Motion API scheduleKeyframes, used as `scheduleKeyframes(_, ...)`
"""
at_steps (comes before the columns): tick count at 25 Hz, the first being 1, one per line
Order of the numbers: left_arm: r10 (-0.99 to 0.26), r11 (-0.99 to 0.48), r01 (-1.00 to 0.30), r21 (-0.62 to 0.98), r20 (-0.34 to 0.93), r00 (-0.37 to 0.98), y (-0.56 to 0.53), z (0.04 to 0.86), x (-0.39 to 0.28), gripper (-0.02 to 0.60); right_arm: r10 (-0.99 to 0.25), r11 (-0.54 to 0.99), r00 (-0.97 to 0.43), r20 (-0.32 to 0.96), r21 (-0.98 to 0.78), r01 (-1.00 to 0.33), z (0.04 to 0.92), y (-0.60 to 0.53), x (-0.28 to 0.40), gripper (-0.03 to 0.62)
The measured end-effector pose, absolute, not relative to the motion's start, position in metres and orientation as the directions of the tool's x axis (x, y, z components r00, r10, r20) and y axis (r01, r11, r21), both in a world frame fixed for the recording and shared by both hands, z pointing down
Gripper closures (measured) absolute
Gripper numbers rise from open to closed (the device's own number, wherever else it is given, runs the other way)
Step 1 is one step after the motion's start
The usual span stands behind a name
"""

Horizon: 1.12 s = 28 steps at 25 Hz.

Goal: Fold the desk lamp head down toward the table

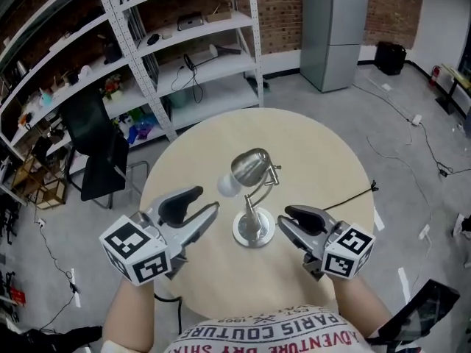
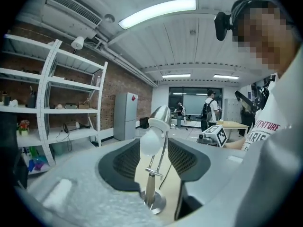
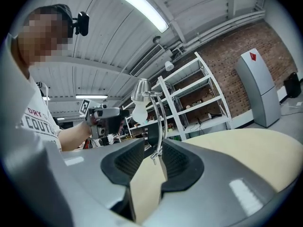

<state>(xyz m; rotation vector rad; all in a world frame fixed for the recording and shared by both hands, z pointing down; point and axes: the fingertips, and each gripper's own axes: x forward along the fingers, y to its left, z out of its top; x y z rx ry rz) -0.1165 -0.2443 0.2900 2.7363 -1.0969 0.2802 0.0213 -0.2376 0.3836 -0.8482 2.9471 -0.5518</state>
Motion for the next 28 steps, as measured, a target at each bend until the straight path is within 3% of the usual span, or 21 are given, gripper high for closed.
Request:
scheduleKeyframes(4, -0.621, -0.756, -0.654, 0.037, 0.277, 0.733, -0.260, 0.279, -0.101, 0.385, -0.518, 0.793, -0.854, 0.050, -0.348, -0.501, 0.389, -0.232, 0.026, 0.479)
scheduleKeyframes(13, -0.536, -0.819, -0.574, 0.000, 0.354, 0.766, -0.289, 0.259, -0.069, 0.295, -0.546, 0.772, -0.837, 0.020, -0.375, -0.513, 0.384, -0.231, 0.039, 0.475)
scheduleKeyframes(28, -0.477, -0.861, -0.504, -0.072, 0.462, 0.748, -0.290, 0.278, -0.038, 0.296, -0.544, 0.777, -0.839, -0.005, -0.380, -0.502, 0.391, -0.224, 0.045, 0.473)
